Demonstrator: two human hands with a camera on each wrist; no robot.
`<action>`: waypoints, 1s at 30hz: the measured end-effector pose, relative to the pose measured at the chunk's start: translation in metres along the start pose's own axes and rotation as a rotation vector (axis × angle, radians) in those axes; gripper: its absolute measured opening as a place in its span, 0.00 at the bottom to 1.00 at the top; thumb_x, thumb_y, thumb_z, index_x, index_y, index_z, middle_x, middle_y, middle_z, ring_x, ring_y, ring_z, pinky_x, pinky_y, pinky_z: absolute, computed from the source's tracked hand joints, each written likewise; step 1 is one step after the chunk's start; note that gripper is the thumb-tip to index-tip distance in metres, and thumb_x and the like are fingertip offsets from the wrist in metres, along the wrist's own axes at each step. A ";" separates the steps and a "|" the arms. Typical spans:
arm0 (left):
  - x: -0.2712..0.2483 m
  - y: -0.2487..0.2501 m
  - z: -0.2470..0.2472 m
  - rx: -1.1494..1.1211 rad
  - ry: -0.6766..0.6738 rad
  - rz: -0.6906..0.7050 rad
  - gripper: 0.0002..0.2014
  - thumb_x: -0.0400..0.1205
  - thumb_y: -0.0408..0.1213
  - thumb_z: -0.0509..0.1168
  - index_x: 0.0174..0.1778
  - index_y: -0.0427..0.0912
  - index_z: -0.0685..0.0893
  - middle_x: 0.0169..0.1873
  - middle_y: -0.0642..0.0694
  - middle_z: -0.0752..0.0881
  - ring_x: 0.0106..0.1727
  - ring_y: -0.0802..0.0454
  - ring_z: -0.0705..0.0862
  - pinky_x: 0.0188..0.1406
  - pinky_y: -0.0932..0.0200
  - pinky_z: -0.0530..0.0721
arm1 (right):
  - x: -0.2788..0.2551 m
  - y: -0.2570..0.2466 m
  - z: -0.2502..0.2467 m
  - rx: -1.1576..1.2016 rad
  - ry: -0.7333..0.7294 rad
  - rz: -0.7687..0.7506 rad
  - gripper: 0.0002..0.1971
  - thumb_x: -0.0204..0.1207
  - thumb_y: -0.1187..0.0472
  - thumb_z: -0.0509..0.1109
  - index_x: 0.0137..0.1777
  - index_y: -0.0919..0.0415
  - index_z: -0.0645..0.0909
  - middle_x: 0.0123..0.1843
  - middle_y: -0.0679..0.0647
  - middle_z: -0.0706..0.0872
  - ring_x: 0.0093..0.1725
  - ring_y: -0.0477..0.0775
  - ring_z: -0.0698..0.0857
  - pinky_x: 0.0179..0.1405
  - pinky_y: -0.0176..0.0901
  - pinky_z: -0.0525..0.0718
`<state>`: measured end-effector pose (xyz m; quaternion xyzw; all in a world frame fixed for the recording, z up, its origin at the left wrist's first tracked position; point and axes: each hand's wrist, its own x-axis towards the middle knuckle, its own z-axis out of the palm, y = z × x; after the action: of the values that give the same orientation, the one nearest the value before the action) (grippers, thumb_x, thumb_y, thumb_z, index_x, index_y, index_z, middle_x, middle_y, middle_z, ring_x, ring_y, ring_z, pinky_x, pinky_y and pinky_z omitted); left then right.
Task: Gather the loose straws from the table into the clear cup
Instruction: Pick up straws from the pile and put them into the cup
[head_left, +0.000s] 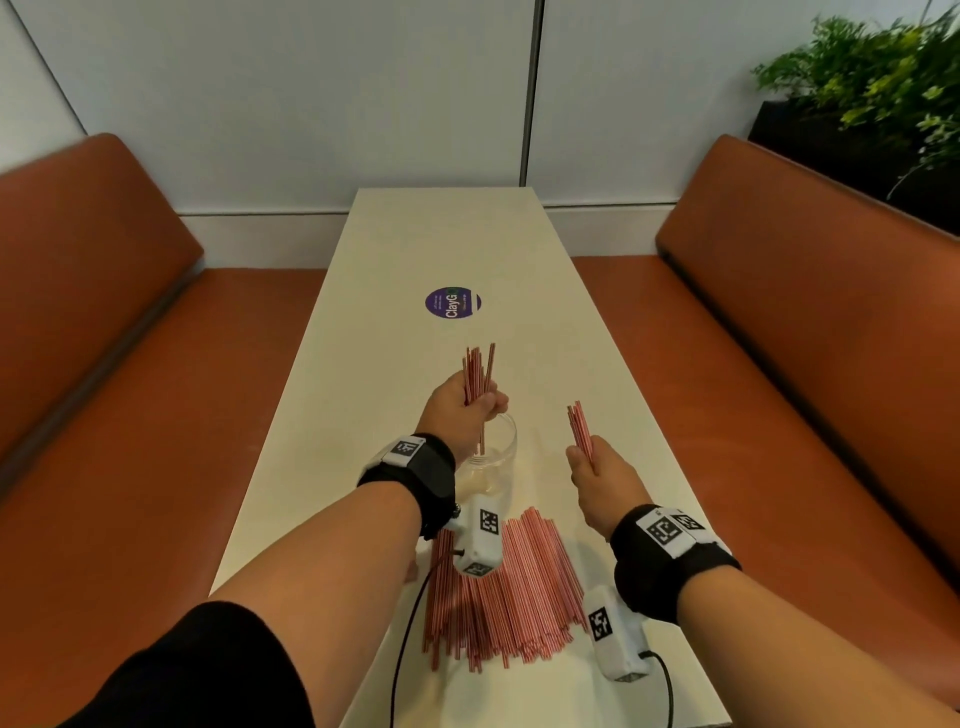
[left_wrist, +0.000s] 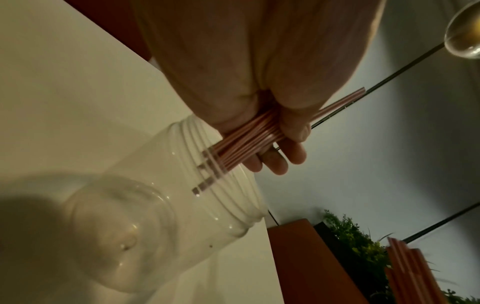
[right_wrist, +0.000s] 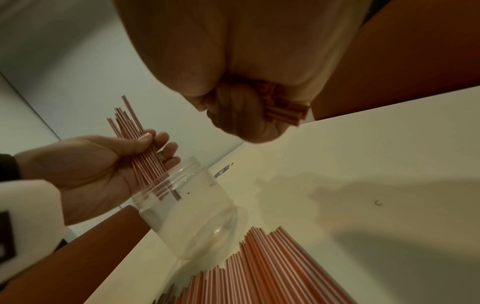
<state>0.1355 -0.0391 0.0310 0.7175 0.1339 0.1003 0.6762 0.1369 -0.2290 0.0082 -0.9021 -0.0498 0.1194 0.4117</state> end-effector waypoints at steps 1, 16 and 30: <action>0.000 0.000 -0.001 0.014 -0.002 -0.008 0.09 0.84 0.24 0.59 0.45 0.43 0.80 0.41 0.44 0.88 0.47 0.48 0.88 0.61 0.51 0.85 | 0.001 0.000 0.000 0.024 -0.001 0.002 0.15 0.84 0.48 0.53 0.45 0.58 0.71 0.34 0.52 0.77 0.31 0.54 0.75 0.35 0.48 0.77; -0.016 0.004 -0.046 0.598 -0.119 -0.081 0.58 0.62 0.56 0.81 0.83 0.45 0.55 0.82 0.47 0.63 0.81 0.48 0.64 0.79 0.51 0.64 | 0.015 -0.051 0.002 0.396 -0.080 -0.061 0.09 0.81 0.60 0.57 0.40 0.57 0.74 0.31 0.52 0.75 0.26 0.51 0.70 0.24 0.43 0.71; -0.017 -0.019 -0.042 0.665 -0.253 -0.078 0.42 0.70 0.44 0.78 0.78 0.48 0.64 0.69 0.48 0.80 0.67 0.50 0.80 0.67 0.58 0.75 | 0.048 -0.087 0.041 0.601 -0.169 -0.251 0.11 0.87 0.61 0.53 0.46 0.54 0.75 0.37 0.53 0.81 0.39 0.52 0.82 0.40 0.41 0.81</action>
<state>0.1044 -0.0040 0.0159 0.8993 0.1019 -0.0643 0.4205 0.1730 -0.1327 0.0393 -0.7142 -0.1570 0.1512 0.6651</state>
